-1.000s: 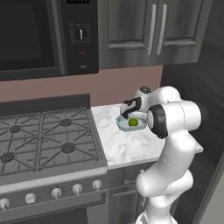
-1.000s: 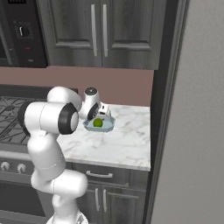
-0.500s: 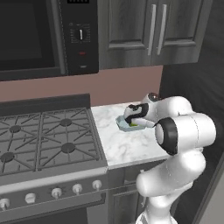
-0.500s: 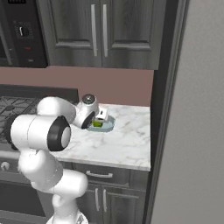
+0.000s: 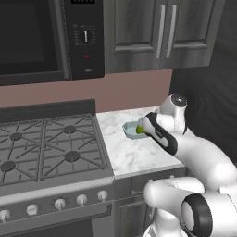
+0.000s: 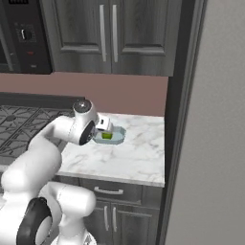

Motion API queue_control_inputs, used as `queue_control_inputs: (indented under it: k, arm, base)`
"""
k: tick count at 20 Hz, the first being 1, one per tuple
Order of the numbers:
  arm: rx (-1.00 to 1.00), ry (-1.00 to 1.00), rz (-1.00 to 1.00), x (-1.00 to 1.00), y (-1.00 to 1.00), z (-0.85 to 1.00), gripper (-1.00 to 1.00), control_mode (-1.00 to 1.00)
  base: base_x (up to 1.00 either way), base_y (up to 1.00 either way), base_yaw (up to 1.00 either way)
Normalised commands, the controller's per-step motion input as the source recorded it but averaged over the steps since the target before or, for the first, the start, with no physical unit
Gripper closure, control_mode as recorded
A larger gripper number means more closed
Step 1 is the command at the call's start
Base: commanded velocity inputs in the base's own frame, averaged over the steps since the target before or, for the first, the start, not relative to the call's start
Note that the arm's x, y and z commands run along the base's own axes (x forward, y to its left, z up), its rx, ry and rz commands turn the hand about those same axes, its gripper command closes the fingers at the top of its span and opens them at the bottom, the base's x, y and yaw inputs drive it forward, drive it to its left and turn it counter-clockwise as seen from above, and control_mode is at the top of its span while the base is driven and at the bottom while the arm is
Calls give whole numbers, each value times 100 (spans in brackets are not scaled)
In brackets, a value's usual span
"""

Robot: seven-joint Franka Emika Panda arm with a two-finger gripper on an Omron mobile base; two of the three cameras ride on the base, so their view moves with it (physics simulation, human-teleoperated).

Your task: Take the lime and onion out of the freezer and place them in the tupperware container on the counter. Then put the tupperware containing the vegetables back in the freezer.

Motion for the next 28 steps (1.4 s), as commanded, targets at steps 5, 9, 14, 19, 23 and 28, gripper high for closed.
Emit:
queue_control_inputs:
  k: [5,9,14,19,23,28]
  arm:
    - [0,0,0,-100,0,100,-100,-100]
    - [0,1,0,-99,0,100,-100,-100]
    - [0,2,0,-82,7,100,-100,-100]
    - [0,6,0,-61,18,95,-100,-100]
    - [0,9,0,-47,7,60,-100,-100]
    - [-2,10,0,-6,5,5,-100,-100]
  base:
    - [0,0,0]
    - [0,0,0]
    - [0,0,0]
    - [0,0,0]
    - [0,0,0]
    - [0,0,0]
